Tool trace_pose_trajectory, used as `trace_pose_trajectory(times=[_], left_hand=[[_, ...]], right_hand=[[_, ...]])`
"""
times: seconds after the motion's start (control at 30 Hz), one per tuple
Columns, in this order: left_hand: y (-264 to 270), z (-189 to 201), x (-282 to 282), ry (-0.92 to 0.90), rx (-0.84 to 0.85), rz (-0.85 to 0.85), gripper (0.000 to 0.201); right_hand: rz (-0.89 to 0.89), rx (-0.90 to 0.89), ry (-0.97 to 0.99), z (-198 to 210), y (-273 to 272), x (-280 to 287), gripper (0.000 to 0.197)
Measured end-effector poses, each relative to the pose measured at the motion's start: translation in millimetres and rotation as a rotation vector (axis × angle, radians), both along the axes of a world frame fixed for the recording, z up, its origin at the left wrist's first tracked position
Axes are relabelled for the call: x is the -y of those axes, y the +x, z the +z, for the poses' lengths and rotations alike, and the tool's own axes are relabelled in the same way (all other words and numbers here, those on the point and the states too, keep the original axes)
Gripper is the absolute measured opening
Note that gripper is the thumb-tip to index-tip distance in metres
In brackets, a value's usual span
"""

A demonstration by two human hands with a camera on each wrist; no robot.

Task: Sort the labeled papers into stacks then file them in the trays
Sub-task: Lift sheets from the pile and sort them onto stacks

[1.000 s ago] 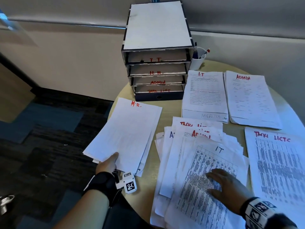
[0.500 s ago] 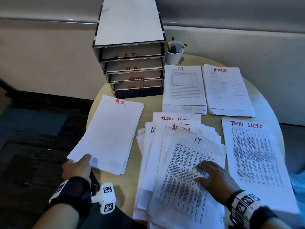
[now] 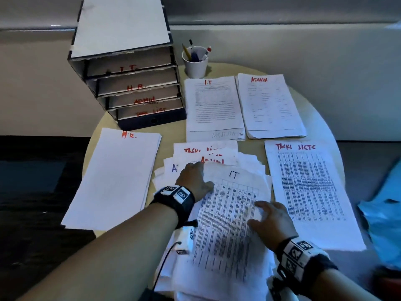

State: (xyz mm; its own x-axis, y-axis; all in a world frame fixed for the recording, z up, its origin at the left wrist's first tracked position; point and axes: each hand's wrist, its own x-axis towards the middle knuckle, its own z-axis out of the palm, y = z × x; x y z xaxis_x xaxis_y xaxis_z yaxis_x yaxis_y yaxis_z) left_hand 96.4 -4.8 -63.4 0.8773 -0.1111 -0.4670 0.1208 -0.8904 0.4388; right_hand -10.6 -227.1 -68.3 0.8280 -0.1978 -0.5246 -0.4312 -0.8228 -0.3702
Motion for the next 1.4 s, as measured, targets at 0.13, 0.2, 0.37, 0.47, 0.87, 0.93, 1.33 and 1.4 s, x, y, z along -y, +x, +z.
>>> trace_pose_trajectory(times=[0.13,0.2,0.37,0.47,0.87,0.93,1.33,1.4], left_hand=[[19.7,-15.3,16.2,0.03,0.024,0.051,0.077],[23.8,-18.3,22.3,0.046,0.056,0.073,0.073],[30.3,-19.0,26.0,-0.053,0.137,0.168,0.029],[22.9,-19.1,15.3,-0.172,0.201,0.176,0.013],[33.1,-19.6,16.2,-0.005,0.065,0.047,0.045],[31.2,-20.5,18.8,0.003,0.09,0.03,0.022],[-18.5,5.6,-37.6,-0.434,0.253,-0.089,0.005],[-20.6,6.0,-43.0,-0.505,0.209,-0.007,0.005]], right_hand=[[0.136,0.021,0.008,1.4,-2.4,13.0,0.056],[0.182,0.032,0.007,1.6,-5.1,18.5,0.056],[0.242,0.077,0.035,0.7,-5.6,22.9,0.054],[0.216,0.103,0.084,-2.5,-4.0,24.9,0.054],[0.059,0.245,0.16,-15.3,5.5,29.3,0.041],[0.062,0.259,0.165,-15.5,7.9,28.1,0.039],[-0.302,0.381,0.335,-11.5,27.3,18.5,0.052],[-0.24,0.394,0.307,-9.2,33.3,15.4,0.037]])
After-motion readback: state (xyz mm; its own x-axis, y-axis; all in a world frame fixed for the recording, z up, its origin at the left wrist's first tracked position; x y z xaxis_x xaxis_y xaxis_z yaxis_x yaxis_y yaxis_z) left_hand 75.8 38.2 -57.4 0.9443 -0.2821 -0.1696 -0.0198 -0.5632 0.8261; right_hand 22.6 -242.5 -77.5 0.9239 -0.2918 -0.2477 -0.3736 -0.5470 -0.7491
